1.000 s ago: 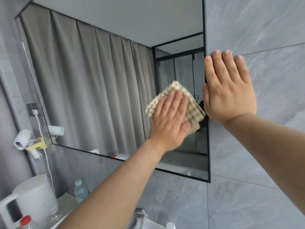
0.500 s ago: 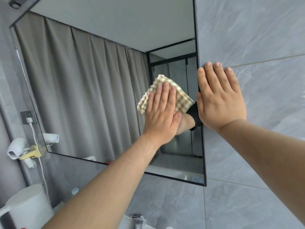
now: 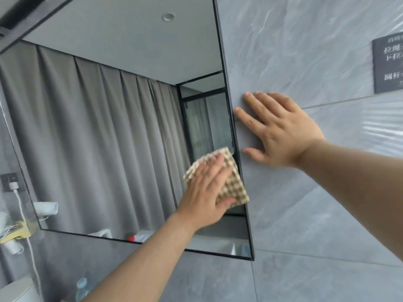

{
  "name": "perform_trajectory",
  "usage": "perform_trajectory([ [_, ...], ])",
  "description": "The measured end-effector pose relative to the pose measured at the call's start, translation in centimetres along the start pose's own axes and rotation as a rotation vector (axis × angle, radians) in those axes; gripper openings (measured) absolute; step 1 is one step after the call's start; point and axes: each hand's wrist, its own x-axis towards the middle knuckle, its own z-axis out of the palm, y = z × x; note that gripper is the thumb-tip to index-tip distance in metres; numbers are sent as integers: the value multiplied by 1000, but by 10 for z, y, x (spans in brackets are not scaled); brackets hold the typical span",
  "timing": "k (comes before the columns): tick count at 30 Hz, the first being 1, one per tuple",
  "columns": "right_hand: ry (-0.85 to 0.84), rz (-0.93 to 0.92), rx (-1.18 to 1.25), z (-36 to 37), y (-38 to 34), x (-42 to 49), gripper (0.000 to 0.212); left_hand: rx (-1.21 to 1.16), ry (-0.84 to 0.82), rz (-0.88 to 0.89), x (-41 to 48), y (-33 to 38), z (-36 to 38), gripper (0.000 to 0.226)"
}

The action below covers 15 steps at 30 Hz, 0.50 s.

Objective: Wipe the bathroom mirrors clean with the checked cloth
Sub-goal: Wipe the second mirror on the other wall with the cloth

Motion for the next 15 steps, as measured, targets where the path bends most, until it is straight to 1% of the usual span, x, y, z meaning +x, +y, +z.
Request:
perform_trajectory([
  [2, 9, 8, 11, 1, 0, -1, 83, 60, 42, -70, 45, -12, -17, 91],
  [4, 14, 6, 18, 1, -2, -1, 81, 203, 64, -65, 86, -26, -35, 91],
  [6, 22, 5, 14, 1, -2, -1, 81, 283, 76, -75, 120, -44, -52, 88],
  [11, 43, 16, 25, 3, -2, -2, 78, 298, 99, -158, 185, -78, -89, 85],
  [15, 60, 13, 31, 2, -2, -1, 77, 293, 112, -226, 202, -79, -98, 84],
])
